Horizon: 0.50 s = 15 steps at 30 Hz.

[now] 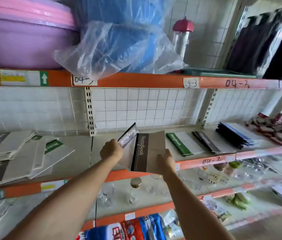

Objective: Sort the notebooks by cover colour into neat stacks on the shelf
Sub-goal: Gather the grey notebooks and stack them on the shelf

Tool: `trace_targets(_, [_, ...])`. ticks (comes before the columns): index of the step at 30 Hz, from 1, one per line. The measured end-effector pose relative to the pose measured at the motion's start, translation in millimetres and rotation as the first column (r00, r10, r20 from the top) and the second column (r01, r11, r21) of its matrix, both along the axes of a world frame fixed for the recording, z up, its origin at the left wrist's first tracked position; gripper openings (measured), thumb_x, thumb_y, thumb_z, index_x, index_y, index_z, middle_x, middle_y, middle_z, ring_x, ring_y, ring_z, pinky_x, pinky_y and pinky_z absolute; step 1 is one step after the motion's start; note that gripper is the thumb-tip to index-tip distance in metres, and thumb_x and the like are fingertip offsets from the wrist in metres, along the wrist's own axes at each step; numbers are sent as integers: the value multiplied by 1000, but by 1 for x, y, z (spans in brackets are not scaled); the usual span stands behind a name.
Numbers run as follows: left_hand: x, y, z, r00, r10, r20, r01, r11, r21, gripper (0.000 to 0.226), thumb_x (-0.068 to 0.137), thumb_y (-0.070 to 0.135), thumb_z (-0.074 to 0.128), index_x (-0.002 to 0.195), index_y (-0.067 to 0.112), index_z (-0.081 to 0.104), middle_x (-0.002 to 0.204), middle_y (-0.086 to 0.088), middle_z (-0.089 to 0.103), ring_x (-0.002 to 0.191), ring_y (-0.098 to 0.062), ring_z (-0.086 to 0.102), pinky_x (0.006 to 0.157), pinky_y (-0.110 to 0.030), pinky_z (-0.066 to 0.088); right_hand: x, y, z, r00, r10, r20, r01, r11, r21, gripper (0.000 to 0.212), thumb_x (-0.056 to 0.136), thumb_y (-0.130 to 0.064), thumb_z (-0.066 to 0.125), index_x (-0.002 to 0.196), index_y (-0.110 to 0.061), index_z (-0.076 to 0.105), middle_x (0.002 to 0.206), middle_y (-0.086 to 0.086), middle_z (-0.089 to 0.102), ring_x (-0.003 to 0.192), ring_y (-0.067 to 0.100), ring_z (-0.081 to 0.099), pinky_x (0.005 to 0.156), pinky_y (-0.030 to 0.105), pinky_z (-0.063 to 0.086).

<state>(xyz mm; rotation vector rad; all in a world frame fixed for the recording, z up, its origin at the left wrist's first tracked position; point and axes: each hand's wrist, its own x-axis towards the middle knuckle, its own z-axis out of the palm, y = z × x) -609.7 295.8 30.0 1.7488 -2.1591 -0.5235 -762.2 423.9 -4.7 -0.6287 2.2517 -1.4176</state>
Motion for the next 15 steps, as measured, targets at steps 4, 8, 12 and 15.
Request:
trace_targets(4, [-41, 20, 0, 998, -58, 17, 58, 998, 0, 32, 101, 31, 46, 119, 10, 62, 122, -14, 65, 113, -33, 62, 86, -36, 49, -40, 25, 2, 999, -40, -11, 40, 999, 6, 34, 85, -5, 50, 117, -15, 58, 98, 7, 63, 89, 28, 58, 74, 32, 43])
trace_targets(8, [-85, 27, 2, 993, -118, 5, 118, 993, 5, 33, 99, 29, 46, 126, 16, 59, 123, -12, 64, 113, -32, 62, 86, -36, 49, -77, 41, 0, 995, -104, -7, 104, 995, -6, 32, 79, -12, 52, 110, -16, 60, 93, 7, 65, 90, 33, 62, 80, 40, 53])
trace_targets(12, [-139, 39, 1, 987, -159, 24, 159, 987, 2, 31, 100, 27, 48, 123, 10, 60, 123, -14, 63, 112, -33, 62, 78, -36, 47, -120, 59, -9, 987, -160, 15, 160, 987, -10, 26, 80, -5, 53, 103, -13, 61, 92, 13, 67, 88, 36, 64, 77, 42, 52])
trace_targets(15, [-179, 43, 0, 982, -189, 20, 189, 982, 16, 34, 101, 29, 49, 118, 3, 62, 118, -16, 66, 107, -31, 64, 68, -32, 42, -158, 64, -5, 986, -165, 6, 165, 986, 2, 27, 80, -4, 52, 105, -13, 60, 97, 15, 67, 89, 34, 62, 79, 41, 53])
